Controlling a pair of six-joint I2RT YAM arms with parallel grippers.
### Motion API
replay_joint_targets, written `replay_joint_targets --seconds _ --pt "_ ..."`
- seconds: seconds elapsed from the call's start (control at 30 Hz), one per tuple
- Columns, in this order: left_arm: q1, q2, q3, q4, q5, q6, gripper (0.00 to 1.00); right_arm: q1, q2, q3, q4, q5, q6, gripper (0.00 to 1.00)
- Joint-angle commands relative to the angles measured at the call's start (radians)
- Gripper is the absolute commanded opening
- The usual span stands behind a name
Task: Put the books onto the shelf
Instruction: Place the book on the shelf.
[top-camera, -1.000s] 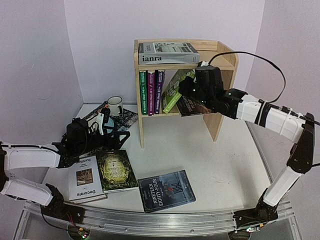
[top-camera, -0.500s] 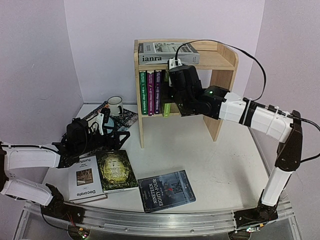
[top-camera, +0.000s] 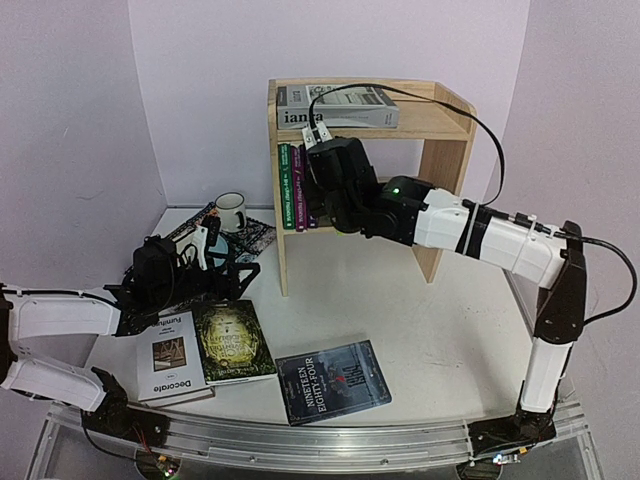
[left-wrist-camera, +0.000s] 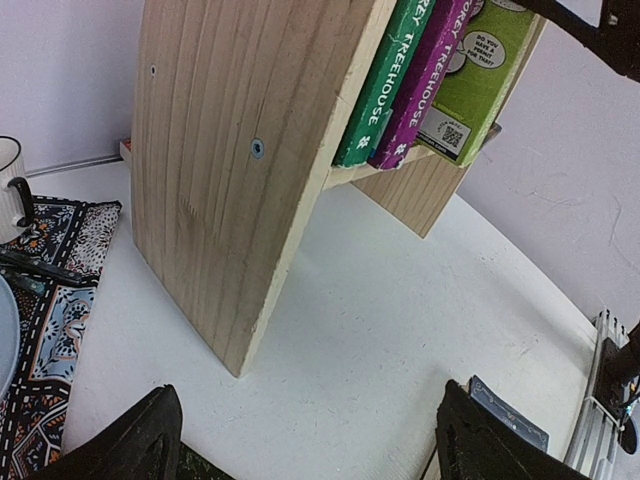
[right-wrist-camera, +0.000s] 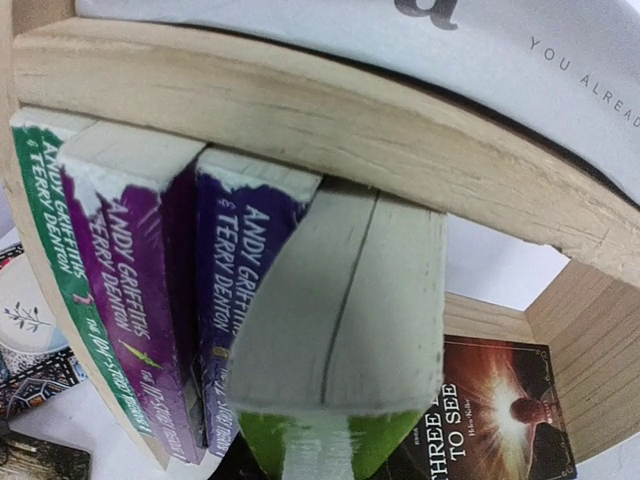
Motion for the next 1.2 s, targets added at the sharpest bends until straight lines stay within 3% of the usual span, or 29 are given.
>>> replay_joint_targets --seconds 0.0,0.47,0.73,1.1,1.17 --pt "0.005 -0.019 -0.004 0.015 0.01 0.005 0.89 0.036 0.0 0.07 0.146 -0.002 -0.114 0.18" --pt "0.005 -0.013 0.003 0.014 0.021 0.001 0.89 0.031 -0.024 -0.028 0.368 0.044 0.03 0.15" --pt "0.005 -0.025 -0.005 0.011 0.02 -0.002 0.9 0.027 -0.045 -0.065 0.446 0.055 0.017 0.15" --pt "0.005 -0.022 -0.006 0.011 0.025 -0.004 0.9 0.005 -0.042 -0.079 0.465 0.016 0.016 0.21" --pt "0.005 -0.023 -0.008 0.009 0.023 -0.003 0.9 0.004 -0.048 -0.087 0.465 0.012 0.022 0.27"
